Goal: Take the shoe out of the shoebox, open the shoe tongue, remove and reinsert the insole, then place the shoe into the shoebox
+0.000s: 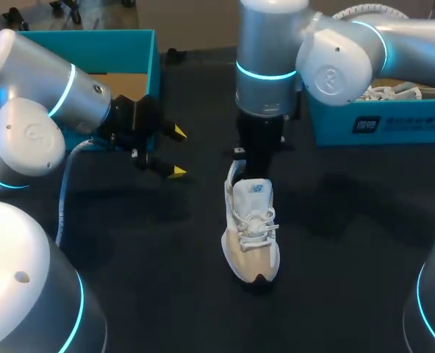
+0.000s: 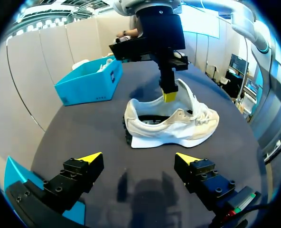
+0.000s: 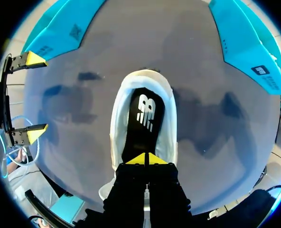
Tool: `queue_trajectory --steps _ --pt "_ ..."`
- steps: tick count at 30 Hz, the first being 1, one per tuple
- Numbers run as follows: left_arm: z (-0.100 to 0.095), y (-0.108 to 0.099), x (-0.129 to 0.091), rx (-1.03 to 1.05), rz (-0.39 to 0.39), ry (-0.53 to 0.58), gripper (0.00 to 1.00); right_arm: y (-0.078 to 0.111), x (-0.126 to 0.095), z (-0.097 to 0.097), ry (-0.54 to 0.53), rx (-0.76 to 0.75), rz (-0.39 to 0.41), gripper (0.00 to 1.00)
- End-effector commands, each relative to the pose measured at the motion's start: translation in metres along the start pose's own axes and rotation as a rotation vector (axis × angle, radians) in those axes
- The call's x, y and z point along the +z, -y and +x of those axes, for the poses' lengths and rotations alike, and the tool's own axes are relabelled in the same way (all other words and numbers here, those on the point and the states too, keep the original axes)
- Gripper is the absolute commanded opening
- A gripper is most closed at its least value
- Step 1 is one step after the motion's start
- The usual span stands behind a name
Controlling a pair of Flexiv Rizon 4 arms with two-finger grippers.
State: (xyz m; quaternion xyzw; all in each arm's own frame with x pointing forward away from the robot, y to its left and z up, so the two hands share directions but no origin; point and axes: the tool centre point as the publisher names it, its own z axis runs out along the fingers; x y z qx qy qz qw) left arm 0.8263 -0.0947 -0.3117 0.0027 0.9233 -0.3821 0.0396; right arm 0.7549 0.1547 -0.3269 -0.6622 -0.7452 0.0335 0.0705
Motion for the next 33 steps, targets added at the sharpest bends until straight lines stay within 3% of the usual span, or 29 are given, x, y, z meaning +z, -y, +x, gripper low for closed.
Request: queue_trajectory --steps 1,5,7,10,11,12,22,27,33 --pt "0.001 0.000 0.000 0.000 -0.001 0.001 1.00 -0.006 0.014 0.005 -0.019 -0.008 0.002 0.00" --pt "0.001 0.000 0.000 0.000 -0.001 0.001 1.00 -0.006 0.022 0.008 -0.026 -0.004 0.021 0.02" --pt "0.001 0.000 0.000 0.000 -0.001 0.001 1.00 -0.006 0.022 0.010 -0.029 0.000 0.022 0.16" --pt "0.001 0.000 0.000 0.000 -0.001 0.001 1.00 -0.005 0.022 0.011 -0.027 0.006 0.027 0.48" --pt "0.001 0.000 0.000 0.000 -0.001 0.001 1.00 -0.005 0.022 0.011 -0.026 0.009 0.031 0.80" --pt "0.001 0.000 0.000 0.000 -0.001 0.001 1.00 -0.005 0.020 0.012 -0.025 0.011 0.037 1.00" --pt "0.001 0.000 0.000 0.000 -0.001 0.001 1.00 -0.005 0.012 0.019 -0.014 -0.012 0.069 1.00" --pt "0.001 0.000 0.000 0.000 -0.001 0.001 1.00 0.000 0.023 0.015 -0.015 0.007 0.098 1.00" --pt "0.001 0.000 0.000 0.000 -0.001 0.001 1.00 0.001 0.018 0.012 0.013 0.026 0.088 1.00"
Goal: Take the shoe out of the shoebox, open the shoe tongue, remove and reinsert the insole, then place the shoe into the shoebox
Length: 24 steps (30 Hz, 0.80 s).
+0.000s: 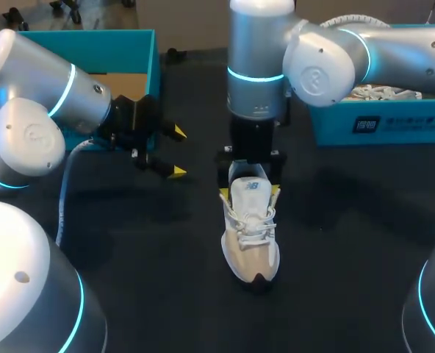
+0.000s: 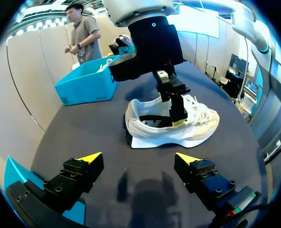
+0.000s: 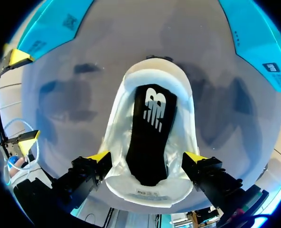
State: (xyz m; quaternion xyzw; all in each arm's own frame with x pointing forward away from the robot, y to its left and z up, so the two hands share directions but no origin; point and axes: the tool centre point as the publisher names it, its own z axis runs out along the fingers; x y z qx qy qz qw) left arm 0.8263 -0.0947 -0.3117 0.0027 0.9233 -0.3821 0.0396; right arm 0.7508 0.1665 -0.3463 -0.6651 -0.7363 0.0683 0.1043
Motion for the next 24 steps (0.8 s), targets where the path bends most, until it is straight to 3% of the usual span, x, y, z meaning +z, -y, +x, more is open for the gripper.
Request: queue_trajectory --steps 1,7,14,24 --pt "0.001 0.000 0.000 0.000 -0.001 0.001 1.00 0.003 -0.003 0.001 0.022 0.009 -0.006 1.00" --pt "0.001 0.000 0.000 0.000 -0.001 0.001 1.00 0.021 -0.027 0.012 0.049 0.063 -0.062 1.00" --pt "0.001 0.000 0.000 0.000 -0.001 0.001 1.00 0.043 -0.045 0.010 0.100 0.128 -0.116 1.00" --pt "0.001 0.000 0.000 0.000 -0.001 0.001 1.00 0.043 -0.057 -0.003 0.157 0.177 -0.174 1.00"
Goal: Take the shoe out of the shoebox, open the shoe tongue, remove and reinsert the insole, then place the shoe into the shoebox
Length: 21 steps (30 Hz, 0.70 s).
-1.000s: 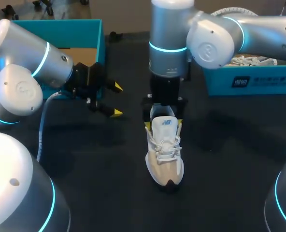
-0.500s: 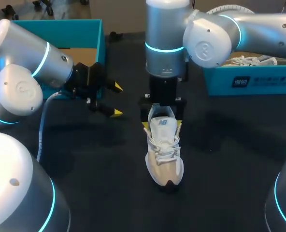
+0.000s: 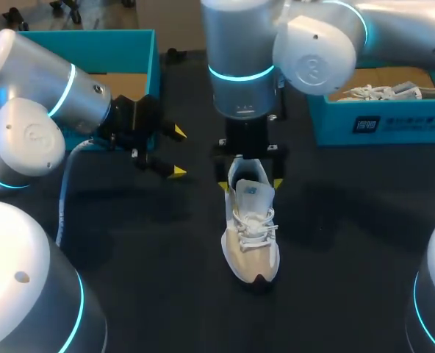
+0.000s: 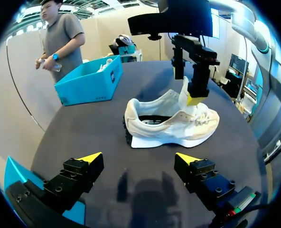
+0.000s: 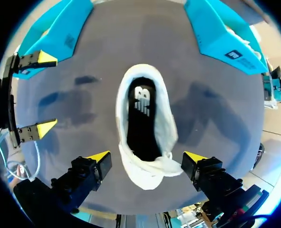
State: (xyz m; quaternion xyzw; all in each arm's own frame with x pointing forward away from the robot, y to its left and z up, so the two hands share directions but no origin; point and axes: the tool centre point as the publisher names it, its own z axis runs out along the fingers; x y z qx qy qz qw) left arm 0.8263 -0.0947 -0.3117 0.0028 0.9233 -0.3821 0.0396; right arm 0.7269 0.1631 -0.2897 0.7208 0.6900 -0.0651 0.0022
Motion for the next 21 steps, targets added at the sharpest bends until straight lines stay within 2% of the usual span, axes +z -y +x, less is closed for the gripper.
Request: queue_trajectory --steps 1,6,16,17,18,19,21 --pt "0.001 0.000 0.000 0.000 -0.001 0.001 1.00 0.004 -0.009 -0.010 0.030 0.025 -0.023 1.00" --pt "0.001 0.000 0.000 0.000 -0.001 0.001 1.00 0.007 -0.019 -0.016 0.048 0.047 -0.022 1.00" --pt "0.001 0.000 0.000 0.000 -0.001 0.001 1.00 0.035 -0.010 0.009 -0.013 0.027 0.025 1.00" --pt "0.001 0.000 0.000 0.000 -0.001 0.001 1.00 0.037 -0.008 0.010 -0.019 0.034 0.025 0.98" --pt "0.001 0.000 0.000 0.000 -0.001 0.001 1.00 0.039 -0.007 0.010 -0.023 0.040 0.024 0.85" --pt "0.001 0.000 0.000 0.000 -0.001 0.001 1.00 0.041 -0.004 0.010 -0.025 0.043 0.027 0.69" --pt "0.001 0.000 0.000 0.000 -0.001 0.001 1.00 0.045 0.002 0.010 -0.030 0.048 0.038 0.63"
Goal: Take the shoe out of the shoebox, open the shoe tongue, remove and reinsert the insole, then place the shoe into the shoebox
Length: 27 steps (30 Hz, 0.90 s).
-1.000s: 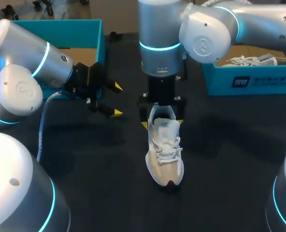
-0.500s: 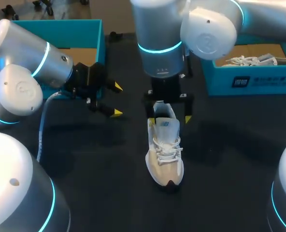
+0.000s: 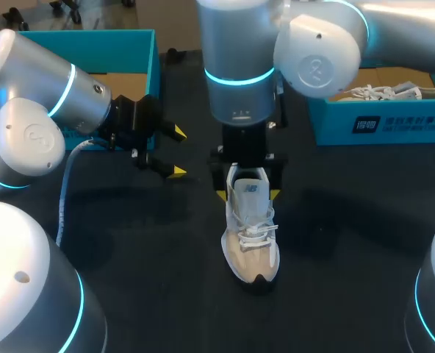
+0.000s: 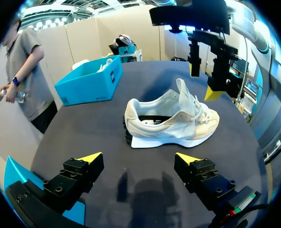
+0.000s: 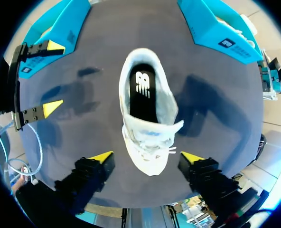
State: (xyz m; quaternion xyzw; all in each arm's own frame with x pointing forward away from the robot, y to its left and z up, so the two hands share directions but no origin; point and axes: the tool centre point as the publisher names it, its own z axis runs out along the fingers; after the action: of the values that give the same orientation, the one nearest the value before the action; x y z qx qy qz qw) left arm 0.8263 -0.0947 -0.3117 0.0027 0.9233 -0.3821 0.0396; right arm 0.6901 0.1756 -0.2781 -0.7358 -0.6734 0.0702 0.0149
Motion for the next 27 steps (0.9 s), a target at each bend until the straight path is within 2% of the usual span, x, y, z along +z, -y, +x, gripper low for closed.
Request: queue_trajectory --steps 1,7,11,13,14,16,18,21,27 --pt "0.001 0.000 0.000 0.000 -0.001 0.001 1.00 0.007 0.013 -0.001 -0.013 0.007 0.006 0.64" --pt "0.001 0.000 0.000 0.000 -0.001 0.001 1.00 0.009 0.032 -0.009 -0.022 0.015 0.025 0.69" --pt "0.001 0.000 0.000 0.000 -0.001 0.001 1.00 0.003 0.036 -0.008 -0.036 0.001 0.039 0.82" --pt "0.001 0.000 0.000 0.000 -0.001 0.001 1.00 -0.002 0.036 -0.006 -0.040 -0.008 0.034 0.78" --pt "0.001 0.000 0.000 0.000 -0.001 0.001 1.00 -0.005 0.036 -0.005 -0.041 -0.014 0.033 0.71" --pt "0.001 0.000 0.000 0.000 -0.001 0.001 1.00 -0.010 0.040 -0.008 -0.042 -0.024 0.029 0.65" --pt "0.001 0.000 0.000 0.000 -0.001 0.001 1.00 -0.015 0.040 -0.008 -0.043 -0.032 0.024 0.51" --pt "0.001 0.000 0.000 0.000 -0.001 0.001 1.00 -0.023 0.038 -0.006 -0.040 -0.060 0.016 0.41" --pt "0.001 0.000 0.000 0.000 -0.001 0.001 1.00 -0.035 0.037 0.001 -0.039 -0.110 0.012 0.41"
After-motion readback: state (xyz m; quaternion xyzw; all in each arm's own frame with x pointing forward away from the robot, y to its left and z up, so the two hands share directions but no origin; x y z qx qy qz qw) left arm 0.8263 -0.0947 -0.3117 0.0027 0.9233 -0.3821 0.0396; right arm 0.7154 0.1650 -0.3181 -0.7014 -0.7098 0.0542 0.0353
